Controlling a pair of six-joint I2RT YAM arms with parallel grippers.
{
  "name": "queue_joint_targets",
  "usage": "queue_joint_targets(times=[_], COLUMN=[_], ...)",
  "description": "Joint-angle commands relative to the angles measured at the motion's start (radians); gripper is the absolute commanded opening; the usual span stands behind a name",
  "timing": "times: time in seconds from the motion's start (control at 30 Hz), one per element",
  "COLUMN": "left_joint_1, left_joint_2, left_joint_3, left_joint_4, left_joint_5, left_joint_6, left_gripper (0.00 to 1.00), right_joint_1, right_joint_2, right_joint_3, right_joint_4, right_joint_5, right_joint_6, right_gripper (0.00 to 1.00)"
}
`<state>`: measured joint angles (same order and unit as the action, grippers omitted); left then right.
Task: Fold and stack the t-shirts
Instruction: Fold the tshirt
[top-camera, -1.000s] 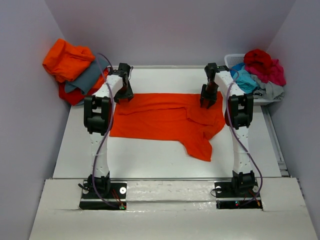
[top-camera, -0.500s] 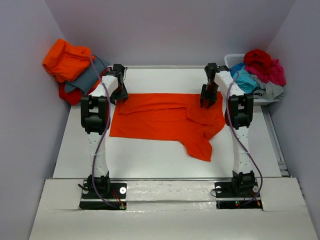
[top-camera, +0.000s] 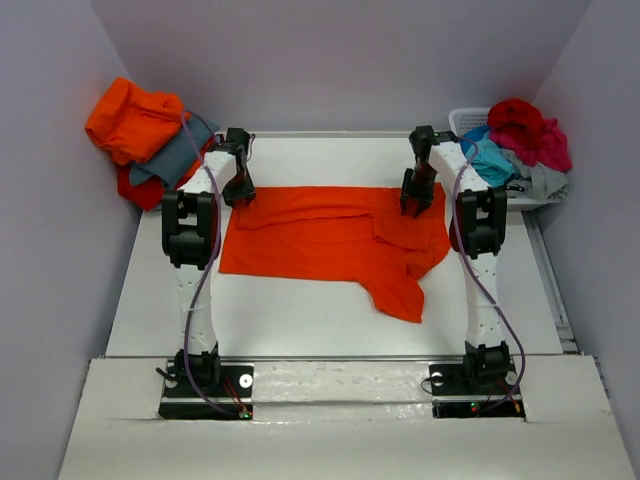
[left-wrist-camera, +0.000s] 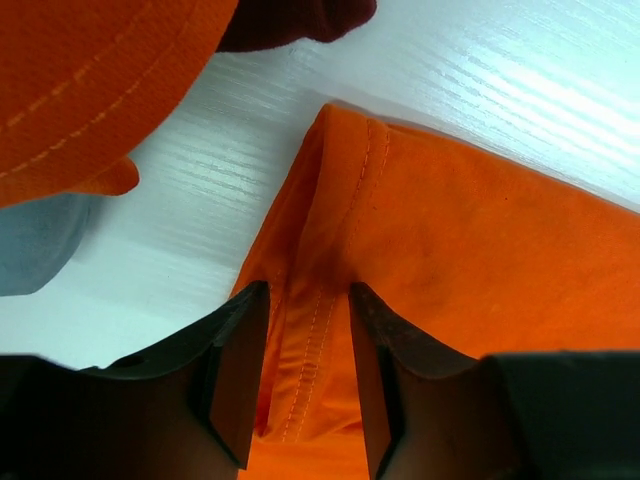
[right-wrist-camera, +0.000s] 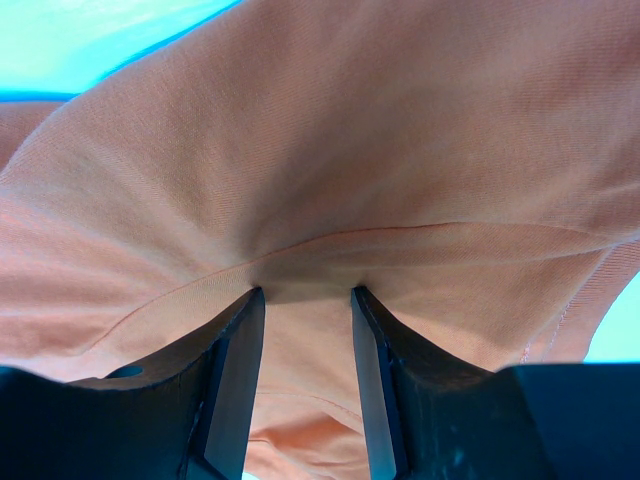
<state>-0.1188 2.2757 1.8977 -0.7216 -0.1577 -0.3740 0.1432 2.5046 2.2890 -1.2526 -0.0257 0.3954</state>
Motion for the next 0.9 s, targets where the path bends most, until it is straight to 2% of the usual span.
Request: queue_joint_targets(times=[0.0,0.07,0.13,0.2,0.4,0.47,0.87], left_joint_1=[-0.004,-0.004,-0.004,-0.004,-0.004,-0.004,0.033], left_joint_2=[-0.013,-0.01,-0.007,-0.004,-0.002,-0.002,-0.019], left_joint_3=[-0.006,-0.006,-0.003,-0.002,0.0,0.0,-0.022], left_joint_4=[0.005,0.005,0.002,0.001,-0.006,-0.006,-0.016], left_joint_5=[0.004,0.004,0.006,0.006,-0.008,-0.009,-0.06], left_joint_6=[0.012,0.012,0.012,0.012,0.007,0.007,-0.016], left_gripper=[0.42,0.37,0.23,0.22,0.08,0.06,0.06], right_joint_1=[-0.017,-0.017,-0.017,-0.017,-0.017,-0.017,-0.017], right_joint_2=[0.034,0.034,0.036,0.039,0.043,0.046,0.057], right_joint_3=[-0.023,-0.023,-0.02,-0.019,-0.011,-0.011,-0.005], right_joint_4=[0.047,0.047,0.047,0.047,0.044,0.044,0.041], right_joint_5=[0.033,0.033,0.033,0.033,0.033,0.033,0.035], right_joint_6=[-0.023,-0.023,-0.023,-0.023,-0.023,-0.023,-0.023], right_gripper=[0.46,0.46,0.46,0.46,0.46,0.46,0.47])
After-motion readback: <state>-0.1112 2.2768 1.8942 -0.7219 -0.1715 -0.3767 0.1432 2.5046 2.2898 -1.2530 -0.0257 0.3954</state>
